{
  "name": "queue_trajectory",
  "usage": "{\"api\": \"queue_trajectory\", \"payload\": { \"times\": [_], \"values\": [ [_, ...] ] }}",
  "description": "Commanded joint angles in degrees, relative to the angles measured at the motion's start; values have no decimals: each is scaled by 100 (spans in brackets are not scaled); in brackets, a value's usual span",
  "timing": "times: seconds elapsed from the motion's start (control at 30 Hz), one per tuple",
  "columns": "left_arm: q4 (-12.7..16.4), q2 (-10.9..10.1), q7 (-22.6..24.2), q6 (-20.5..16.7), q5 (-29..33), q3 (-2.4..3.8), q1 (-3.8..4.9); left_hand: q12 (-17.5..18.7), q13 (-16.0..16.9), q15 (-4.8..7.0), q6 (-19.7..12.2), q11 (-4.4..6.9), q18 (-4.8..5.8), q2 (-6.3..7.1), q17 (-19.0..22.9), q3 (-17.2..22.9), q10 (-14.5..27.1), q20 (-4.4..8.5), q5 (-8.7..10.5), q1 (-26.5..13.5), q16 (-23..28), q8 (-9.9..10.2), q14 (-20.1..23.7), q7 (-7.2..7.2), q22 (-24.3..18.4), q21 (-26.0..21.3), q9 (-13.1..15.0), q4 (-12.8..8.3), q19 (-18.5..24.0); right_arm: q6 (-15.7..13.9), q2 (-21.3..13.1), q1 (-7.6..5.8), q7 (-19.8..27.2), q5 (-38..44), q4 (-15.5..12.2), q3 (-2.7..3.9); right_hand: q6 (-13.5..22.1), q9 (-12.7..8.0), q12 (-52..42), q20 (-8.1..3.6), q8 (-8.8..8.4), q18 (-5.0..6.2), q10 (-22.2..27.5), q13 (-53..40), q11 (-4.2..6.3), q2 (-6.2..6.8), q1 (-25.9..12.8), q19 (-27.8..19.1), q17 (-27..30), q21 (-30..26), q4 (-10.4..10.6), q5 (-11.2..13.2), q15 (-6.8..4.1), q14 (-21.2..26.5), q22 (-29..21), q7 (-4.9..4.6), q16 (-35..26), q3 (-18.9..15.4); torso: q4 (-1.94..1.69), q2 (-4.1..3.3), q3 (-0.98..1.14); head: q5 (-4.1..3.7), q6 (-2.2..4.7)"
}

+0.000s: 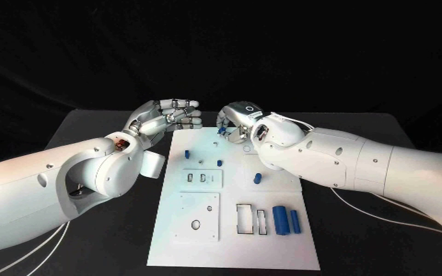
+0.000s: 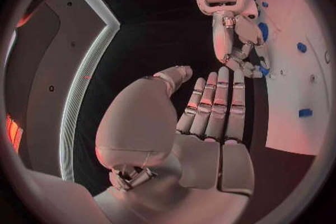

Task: Assemble the parts on the task board

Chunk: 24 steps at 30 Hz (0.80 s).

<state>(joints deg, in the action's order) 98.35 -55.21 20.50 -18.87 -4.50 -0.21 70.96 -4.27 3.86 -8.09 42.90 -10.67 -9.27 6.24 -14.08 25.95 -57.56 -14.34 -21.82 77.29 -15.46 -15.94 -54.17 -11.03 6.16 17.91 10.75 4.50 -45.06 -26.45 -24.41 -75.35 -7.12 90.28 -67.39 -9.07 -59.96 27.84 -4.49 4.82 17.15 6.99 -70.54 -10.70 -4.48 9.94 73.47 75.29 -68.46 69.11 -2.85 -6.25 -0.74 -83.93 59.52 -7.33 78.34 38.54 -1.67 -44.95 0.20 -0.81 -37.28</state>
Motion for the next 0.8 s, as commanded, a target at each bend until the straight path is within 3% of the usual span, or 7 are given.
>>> {"api": "queue_trajectory", "payload": {
  "times": [0.03, 0.7, 0.8],
  "values": [
    [3, 11, 83, 99, 11, 6, 23, -19, -2, -21, -39, -10, -85, 16, -6, 28, -27, 10, 20, -54, -22, -21, -11, -232, -6, 19, 8, 4, -30, 168, 33, 12, 22, -25, 22, 1, 38, -2, 3, -4, -13, -62, -39, -120, 82, -55, 90, -28, -1, 16, 3, -37, -8, -214, -1, 5, 23, 46, -13, -16, -9, 3, -18],
    [10, 15, 75, 137, 11, 5, 66, -16, -3, -25, -63, -15, -84, 22, -11, 54, -18, 8, 29, -101, -22, -27, -2, -238, -9, 17, 11, -11, -25, 166, 164, 39, 25, -29, 235, 2, 102, 24, 44, 21, -42, -54, 17, -126, 61, -17, 50, -61, 42, -5, -1, -29, 7, -200, -22, -13, 8, 89, -12, -30, -17, 25, -18],
    [10, 18, 72, 145, 11, 5, 70, -15, -3, -27, -75, -17, -83, 25, -12, 62, -15, 7, 35, -120, -22, -29, 2, -242, -10, 16, 11, -18, -23, 197, 186, 40, 37, -30, 256, 2, 144, 32, 67, 34, -66, -49, 63, -125, 44, 10, 30, -81, 47, -17, -7, -7, 21, -198, -33, -26, 11, 113, -8, -32, -10, 25, -21]
  ]
}}
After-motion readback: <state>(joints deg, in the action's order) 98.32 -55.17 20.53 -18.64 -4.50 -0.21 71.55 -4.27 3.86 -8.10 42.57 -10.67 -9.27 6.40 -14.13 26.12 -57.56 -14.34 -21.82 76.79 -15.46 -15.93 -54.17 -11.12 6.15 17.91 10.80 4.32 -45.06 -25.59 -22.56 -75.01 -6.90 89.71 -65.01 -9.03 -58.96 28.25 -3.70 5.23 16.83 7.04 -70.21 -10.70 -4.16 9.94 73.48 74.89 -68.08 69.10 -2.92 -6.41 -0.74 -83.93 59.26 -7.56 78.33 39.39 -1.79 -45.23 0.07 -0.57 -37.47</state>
